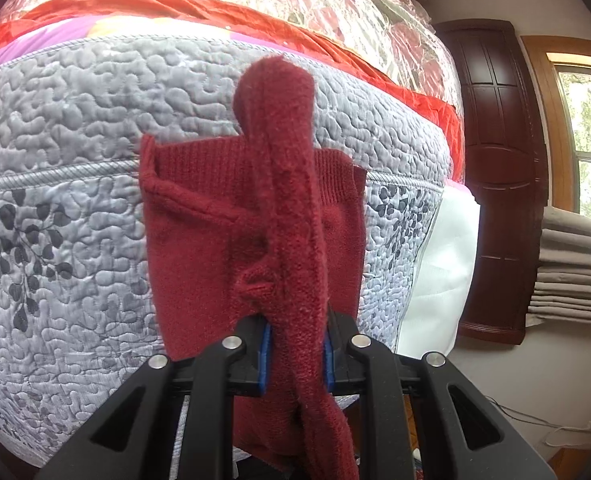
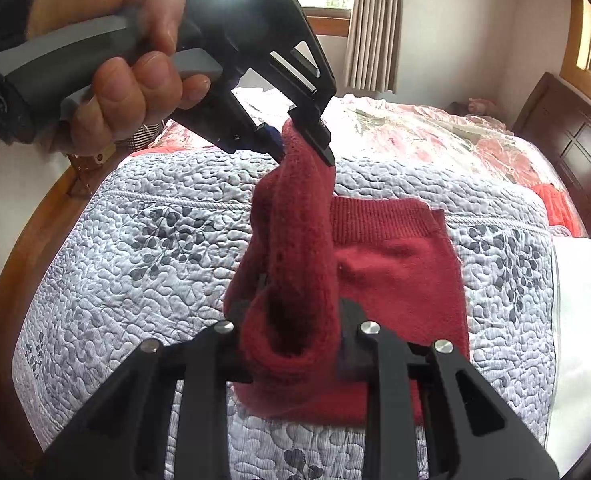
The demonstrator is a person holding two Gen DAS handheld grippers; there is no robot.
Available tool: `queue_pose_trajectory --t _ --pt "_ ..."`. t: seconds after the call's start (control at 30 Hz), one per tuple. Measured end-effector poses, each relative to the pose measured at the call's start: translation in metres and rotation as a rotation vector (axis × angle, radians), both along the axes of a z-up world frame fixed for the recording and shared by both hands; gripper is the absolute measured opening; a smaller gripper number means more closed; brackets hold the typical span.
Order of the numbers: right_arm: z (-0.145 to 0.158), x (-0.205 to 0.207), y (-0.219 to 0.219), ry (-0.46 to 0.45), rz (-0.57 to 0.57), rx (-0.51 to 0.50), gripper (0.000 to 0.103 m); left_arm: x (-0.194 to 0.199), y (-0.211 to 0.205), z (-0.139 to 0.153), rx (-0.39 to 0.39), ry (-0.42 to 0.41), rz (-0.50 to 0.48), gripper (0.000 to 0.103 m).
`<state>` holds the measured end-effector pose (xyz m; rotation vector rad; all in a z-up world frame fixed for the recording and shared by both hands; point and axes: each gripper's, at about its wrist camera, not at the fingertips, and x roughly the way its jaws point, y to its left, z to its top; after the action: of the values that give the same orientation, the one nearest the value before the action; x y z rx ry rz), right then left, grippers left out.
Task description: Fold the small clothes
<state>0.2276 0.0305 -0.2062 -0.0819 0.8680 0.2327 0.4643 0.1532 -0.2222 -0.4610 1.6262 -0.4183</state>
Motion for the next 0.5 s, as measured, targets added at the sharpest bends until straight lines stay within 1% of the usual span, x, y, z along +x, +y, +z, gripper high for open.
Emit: queue_pose_trajectory --t 0.33,0.5 --pt "-0.013 0.001 -0.044 0.033 -0.083 0.041 0.024 0.006 -0.054 -0.018 0.053 0.014 -0.068 0.019" --pt "-0.025 0.004 -0.066 0.053 -0.108 0.075 0.023 0.007 -0.08 -0.033 0.104 0.022 -0.085 0.019"
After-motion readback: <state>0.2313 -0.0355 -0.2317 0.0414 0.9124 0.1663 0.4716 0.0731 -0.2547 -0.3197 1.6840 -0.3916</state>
